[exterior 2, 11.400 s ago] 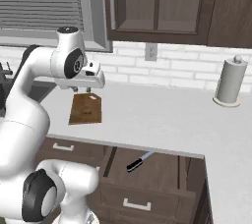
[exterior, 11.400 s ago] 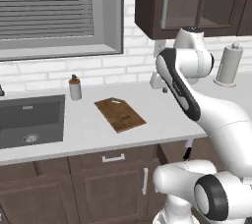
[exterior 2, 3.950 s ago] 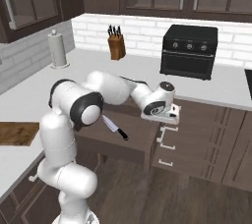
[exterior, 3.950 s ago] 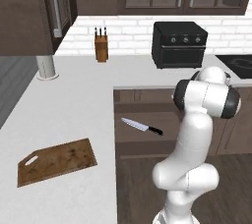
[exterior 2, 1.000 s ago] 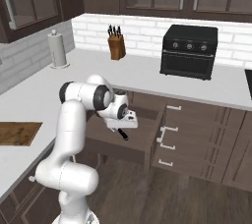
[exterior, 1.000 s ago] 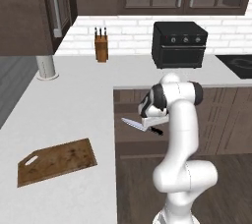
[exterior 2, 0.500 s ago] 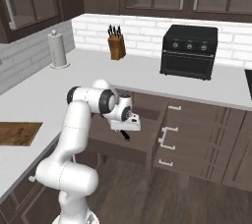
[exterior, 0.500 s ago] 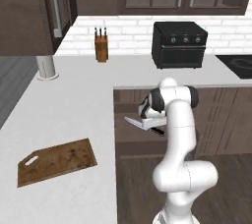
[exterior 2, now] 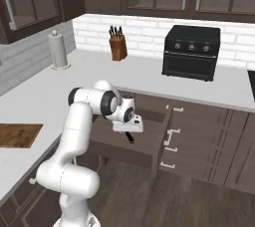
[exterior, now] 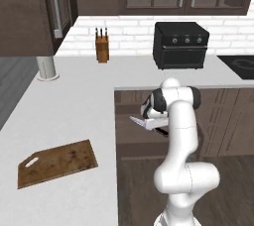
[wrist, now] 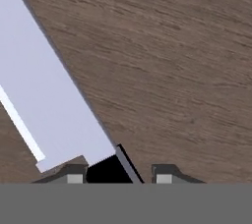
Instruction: Pick up the knife from the drawer and place it on the cutting board. Then place the meat from the plate to the cutting board.
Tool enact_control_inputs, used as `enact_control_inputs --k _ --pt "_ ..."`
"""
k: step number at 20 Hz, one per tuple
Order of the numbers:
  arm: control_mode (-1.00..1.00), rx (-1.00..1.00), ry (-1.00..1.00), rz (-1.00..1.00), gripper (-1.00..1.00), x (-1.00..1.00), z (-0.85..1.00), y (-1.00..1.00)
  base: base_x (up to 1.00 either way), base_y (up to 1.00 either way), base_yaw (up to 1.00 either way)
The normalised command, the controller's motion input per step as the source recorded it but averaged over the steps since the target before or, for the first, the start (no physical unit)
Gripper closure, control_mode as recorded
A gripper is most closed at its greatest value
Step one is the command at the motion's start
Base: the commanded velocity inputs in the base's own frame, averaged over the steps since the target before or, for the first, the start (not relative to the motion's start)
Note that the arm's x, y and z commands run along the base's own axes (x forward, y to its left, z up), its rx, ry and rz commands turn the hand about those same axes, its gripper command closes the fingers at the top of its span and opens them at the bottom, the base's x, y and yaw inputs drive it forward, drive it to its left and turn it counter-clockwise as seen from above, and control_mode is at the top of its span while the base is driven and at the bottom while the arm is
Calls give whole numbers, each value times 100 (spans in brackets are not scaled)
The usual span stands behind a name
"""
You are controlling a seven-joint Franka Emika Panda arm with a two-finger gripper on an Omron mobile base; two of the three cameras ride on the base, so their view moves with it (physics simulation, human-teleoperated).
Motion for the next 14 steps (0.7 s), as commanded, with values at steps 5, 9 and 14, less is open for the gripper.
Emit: enact_control_inputs --k 5,9,14 --pt "-100 0 -18 -1 100 -34 42 -2 0 0 0" --pt "-100 2 -41 0 100 -33 100 -10 0 0 0" --pt "-100 0 -36 0 100 -88 100 -36 0 0 0"
